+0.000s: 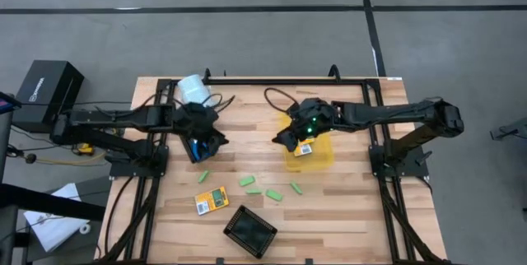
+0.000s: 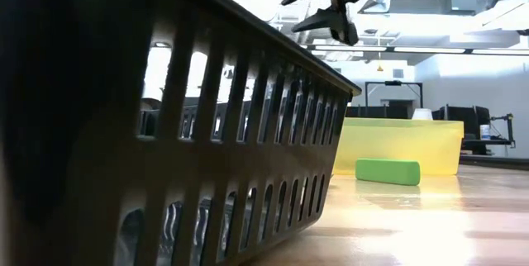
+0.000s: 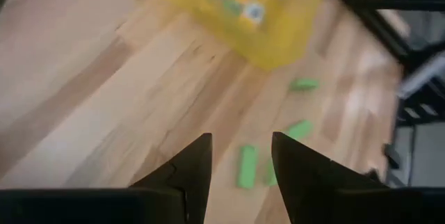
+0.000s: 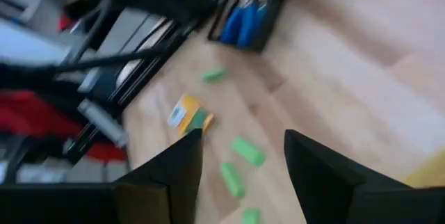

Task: Pick & Place School Supplies
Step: Put the crayon box into the yellow bin

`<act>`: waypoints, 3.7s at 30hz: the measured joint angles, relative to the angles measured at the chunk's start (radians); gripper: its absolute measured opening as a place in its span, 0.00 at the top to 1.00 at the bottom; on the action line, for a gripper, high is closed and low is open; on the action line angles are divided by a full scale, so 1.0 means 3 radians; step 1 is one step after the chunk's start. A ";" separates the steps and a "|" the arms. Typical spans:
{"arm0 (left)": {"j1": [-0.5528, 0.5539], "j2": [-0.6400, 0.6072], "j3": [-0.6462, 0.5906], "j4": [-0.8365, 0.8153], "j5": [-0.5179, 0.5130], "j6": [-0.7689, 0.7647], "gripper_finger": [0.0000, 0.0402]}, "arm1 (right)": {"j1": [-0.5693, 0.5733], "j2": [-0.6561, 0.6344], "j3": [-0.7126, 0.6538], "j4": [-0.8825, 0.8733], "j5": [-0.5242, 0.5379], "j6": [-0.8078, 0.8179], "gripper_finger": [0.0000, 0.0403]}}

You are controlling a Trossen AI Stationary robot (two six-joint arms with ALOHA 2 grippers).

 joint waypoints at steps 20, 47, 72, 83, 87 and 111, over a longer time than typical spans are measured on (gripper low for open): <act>-0.0595 0.0583 -0.0296 0.0225 0.1326 0.0436 0.64 | 0.0019 0.0294 -0.0002 0.0573 -0.0671 -0.0415 0.54; -0.0209 0.1954 -0.0293 0.0521 0.2342 0.2772 0.64 | 0.0028 0.0298 -0.0003 0.0900 -0.0732 0.0145 0.57; -0.0200 0.2393 -0.0278 0.0605 0.2354 0.3085 0.64 | -0.0022 0.0297 -0.0003 0.1096 -0.0740 0.0139 0.58; -0.0266 0.2408 -0.0294 0.0587 0.2535 0.3054 0.69 | -0.0024 0.0298 -0.0003 0.1094 -0.0742 0.0126 0.58; -0.0327 0.2413 -0.0299 0.0556 0.2590 0.3041 0.82 | -0.0045 0.0297 -0.0003 0.1095 -0.0742 0.0117 0.58; 0.0289 0.1441 -0.0050 0.0936 0.2729 0.2062 1.00 | -0.0554 0.0278 0.0426 0.1546 -0.0816 -0.0502 0.58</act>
